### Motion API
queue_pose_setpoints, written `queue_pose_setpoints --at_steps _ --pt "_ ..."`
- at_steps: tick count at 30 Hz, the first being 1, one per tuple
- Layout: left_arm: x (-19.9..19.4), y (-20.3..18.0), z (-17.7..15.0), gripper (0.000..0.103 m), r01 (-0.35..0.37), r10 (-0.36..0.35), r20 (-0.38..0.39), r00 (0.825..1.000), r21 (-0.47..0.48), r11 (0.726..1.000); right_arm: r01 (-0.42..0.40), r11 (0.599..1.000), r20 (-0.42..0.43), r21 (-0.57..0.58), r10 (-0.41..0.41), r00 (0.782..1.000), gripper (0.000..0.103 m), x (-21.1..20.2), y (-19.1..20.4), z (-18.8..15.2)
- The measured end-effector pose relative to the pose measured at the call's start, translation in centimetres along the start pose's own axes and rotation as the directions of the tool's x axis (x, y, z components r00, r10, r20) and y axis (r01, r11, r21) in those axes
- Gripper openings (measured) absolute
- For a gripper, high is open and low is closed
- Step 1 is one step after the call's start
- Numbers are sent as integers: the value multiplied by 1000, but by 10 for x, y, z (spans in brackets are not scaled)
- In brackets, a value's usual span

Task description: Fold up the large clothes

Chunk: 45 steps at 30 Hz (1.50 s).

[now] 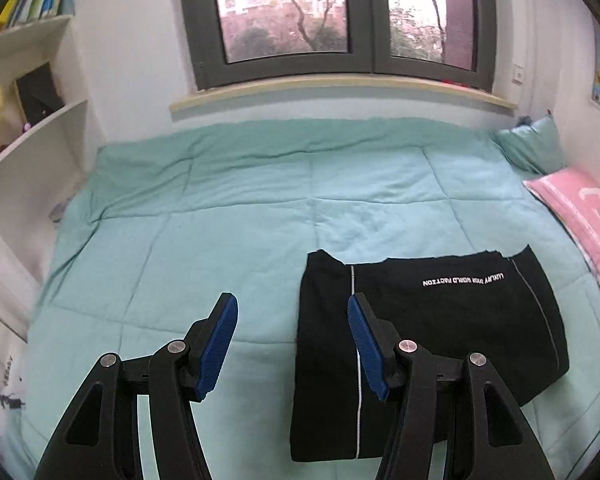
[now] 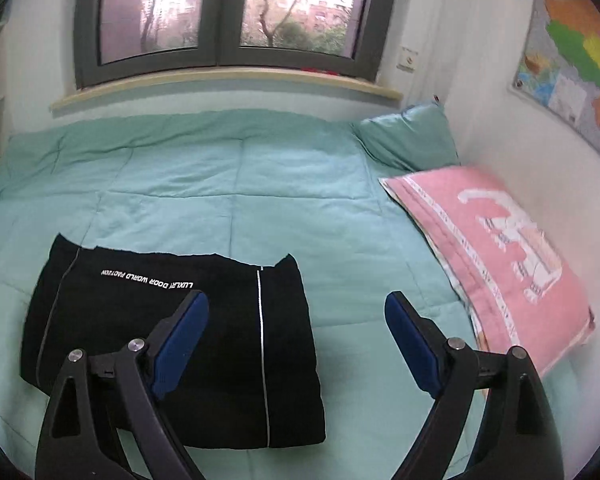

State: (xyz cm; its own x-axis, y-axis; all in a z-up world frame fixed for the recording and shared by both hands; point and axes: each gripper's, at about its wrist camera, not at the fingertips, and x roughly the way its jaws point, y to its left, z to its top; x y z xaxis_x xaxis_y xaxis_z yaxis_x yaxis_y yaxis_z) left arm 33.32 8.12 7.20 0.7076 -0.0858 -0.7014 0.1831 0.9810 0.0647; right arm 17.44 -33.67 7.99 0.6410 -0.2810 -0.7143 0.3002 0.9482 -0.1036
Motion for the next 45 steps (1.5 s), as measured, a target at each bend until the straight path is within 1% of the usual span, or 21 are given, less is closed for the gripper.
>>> queue_pose_setpoints --at_steps 3,7,10,12,15,17,20,22,24,25,27,28,29,32,33,34,35,37,40,41,45 --pt "0 12 2 59 -19 20 14 1000 -19 1000 -1 999 5 32 0 1000 91 -3 -17 3" --pt "8 21 -2 59 -36 36 10 999 -38 999 58 998 1 38 -59 998 92 2 -32 1" --pt "22 27 -9 59 25 -28 -35 999 -73 997 78 997 -62 5 -78 995 93 26 -35 -4" --pt "46 33 -15 59 107 -120 -97 988 -123 987 46 999 -128 -5 -46 991 93 52 -36 -13" --pt "93 38 -31 59 252 -295 -195 935 -217 943 -38 999 -256 5 38 966 93 104 -36 -32" --pt "127 41 -40 59 325 -399 -247 883 -291 900 -106 994 -350 31 110 930 93 143 -34 -47" --pt "178 49 -55 59 371 -512 -294 807 -421 827 -176 979 -433 100 203 878 93 191 -33 -68" --pt "210 57 -67 59 390 -586 -295 755 -518 762 -220 961 -461 165 272 845 93 216 -35 -79" --pt "232 61 -77 59 387 -623 -297 724 -572 723 -259 943 -475 207 328 816 93 234 -36 -87" --pt "241 61 -81 59 382 -628 -307 715 -581 719 -265 941 -482 210 336 809 93 239 -35 -89" --pt "256 56 -90 59 356 -608 -349 713 -566 743 -283 937 -497 207 349 794 93 250 -34 -94" --pt "262 51 -95 59 360 -613 -371 698 -559 747 -287 938 -510 195 347 787 93 255 -32 -97" --pt "267 46 -99 59 368 -628 -383 677 -563 740 -287 940 -521 185 342 782 93 259 -31 -99" --pt "282 31 -114 59 400 -690 -404 601 -595 697 -317 931 -534 183 365 762 93 267 -29 -105" --pt "286 25 -119 59 421 -718 -402 568 -608 673 -324 927 -535 188 374 758 93 270 -30 -106" --pt "288 20 -122 63 431 -731 -399 554 -613 662 -330 924 -536 194 381 753 93 273 -31 -107" --pt "290 18 -124 65 435 -734 -398 550 -614 659 -342 916 -537 210 400 743 93 277 -33 -110" --pt "297 13 -130 68 440 -758 -388 525 -638 632 -357 902 -542 241 430 722 93 286 -37 -114" --pt "309 11 -140 71 439 -806 -348 479 -700 564 -394 847 -536 357 531 657 94 302 -45 -125" --pt "310 9 -142 71 440 -812 -341 474 -707 554 -404 822 -530 401 568 630 95 308 -48 -129" --pt "309 -5 -141 72 466 -812 -345 471 -683 562 -436 768 -505 469 638 581 97 317 -47 -138"
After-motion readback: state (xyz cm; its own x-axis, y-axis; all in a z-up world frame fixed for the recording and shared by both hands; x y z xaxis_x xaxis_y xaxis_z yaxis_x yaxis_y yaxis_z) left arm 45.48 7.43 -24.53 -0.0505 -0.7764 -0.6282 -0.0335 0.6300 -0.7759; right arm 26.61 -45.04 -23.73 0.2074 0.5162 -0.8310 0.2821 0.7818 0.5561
